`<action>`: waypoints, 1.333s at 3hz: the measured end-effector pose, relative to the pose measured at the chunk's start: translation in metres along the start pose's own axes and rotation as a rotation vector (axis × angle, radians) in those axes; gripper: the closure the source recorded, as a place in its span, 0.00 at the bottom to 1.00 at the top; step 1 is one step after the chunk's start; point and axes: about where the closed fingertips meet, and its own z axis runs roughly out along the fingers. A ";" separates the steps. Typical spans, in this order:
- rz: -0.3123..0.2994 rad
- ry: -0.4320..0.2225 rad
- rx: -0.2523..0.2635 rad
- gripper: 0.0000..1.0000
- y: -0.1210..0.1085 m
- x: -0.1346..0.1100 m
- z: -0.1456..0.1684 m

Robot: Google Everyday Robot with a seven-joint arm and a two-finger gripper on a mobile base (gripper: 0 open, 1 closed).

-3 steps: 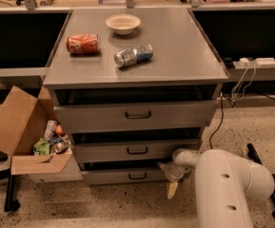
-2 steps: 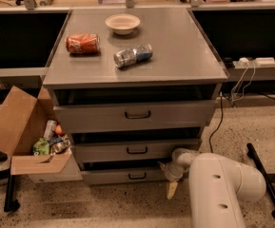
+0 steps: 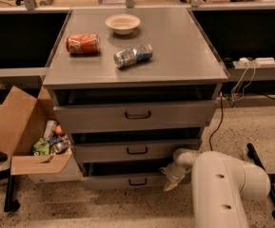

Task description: Open bottom drawer

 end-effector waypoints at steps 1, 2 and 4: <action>0.006 0.001 -0.003 0.77 0.001 0.002 -0.004; 0.006 0.001 -0.003 0.99 0.002 -0.001 -0.004; 0.036 -0.040 -0.062 0.82 0.035 -0.003 0.004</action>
Offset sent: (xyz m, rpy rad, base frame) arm -0.1455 -0.0306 0.0035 -0.0167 0.3220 0.0355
